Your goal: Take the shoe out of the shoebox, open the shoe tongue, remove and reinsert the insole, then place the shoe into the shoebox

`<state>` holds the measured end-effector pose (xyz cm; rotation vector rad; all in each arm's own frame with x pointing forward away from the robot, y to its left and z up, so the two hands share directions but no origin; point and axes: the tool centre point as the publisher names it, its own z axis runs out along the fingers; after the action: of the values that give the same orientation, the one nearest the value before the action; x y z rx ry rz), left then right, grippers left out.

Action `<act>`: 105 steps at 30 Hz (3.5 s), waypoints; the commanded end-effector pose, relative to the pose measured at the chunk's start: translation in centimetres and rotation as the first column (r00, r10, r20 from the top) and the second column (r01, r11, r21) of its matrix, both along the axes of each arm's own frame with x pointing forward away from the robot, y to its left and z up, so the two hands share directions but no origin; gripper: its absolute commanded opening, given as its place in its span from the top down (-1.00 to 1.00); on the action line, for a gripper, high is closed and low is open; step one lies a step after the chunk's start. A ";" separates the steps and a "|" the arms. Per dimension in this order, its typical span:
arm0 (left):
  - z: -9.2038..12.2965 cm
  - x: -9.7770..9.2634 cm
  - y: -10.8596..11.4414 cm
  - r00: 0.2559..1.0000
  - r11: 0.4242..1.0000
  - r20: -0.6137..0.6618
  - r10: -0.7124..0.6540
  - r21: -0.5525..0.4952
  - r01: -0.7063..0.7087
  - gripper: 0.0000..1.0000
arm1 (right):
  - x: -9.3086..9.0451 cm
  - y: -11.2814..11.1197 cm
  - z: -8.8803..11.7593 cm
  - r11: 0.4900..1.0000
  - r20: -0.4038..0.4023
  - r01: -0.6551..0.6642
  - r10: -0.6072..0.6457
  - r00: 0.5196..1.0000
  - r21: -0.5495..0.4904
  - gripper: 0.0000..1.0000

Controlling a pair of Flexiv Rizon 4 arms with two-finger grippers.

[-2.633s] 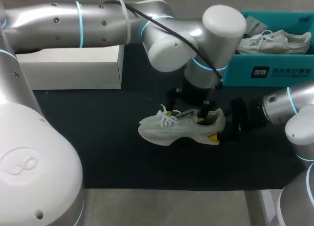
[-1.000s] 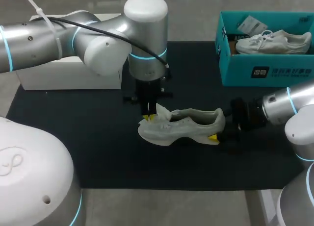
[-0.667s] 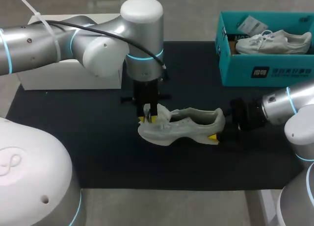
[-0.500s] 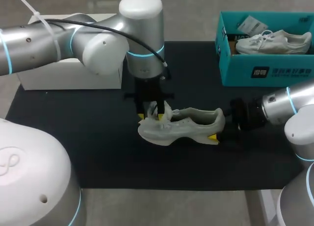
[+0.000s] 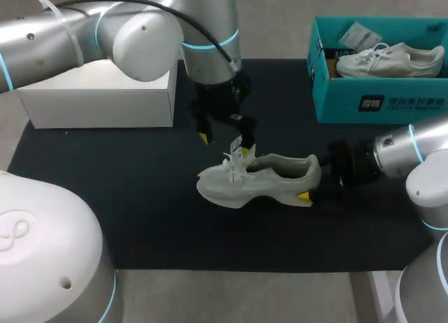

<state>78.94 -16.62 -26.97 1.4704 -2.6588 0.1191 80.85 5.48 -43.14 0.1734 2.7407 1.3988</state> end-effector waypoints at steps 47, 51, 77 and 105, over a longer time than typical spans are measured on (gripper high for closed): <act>0.4 1.4 -7.1 0.191 0.216 0.121 -0.974 0.253 0.943 1.00 | 0.1 0.2 -0.6 1.000 0.001 0.003 -0.003 1.000 -0.002 1.00; 0.4 1.4 -7.1 0.191 0.216 0.121 -0.974 0.253 0.943 1.00 | 0.1 0.2 -0.6 1.000 0.001 0.003 -0.003 1.000 -0.002 1.00; -8.4 1.6 -13.8 0.232 0.272 0.181 -0.956 0.241 0.932 1.00 | 0.1 0.2 -0.6 1.000 0.001 0.003 -0.003 1.000 -0.002 1.00; -12.4 1.4 -9.4 0.330 0.339 0.088 -0.940 0.125 0.932 1.00 | 0.1 0.2 -0.6 1.000 0.001 0.003 -0.003 1.000 -0.002 1.00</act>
<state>79.96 -26.26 -38.93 -0.3341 -3.1678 0.0369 80.84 5.48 -43.14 0.1734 2.7408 1.3991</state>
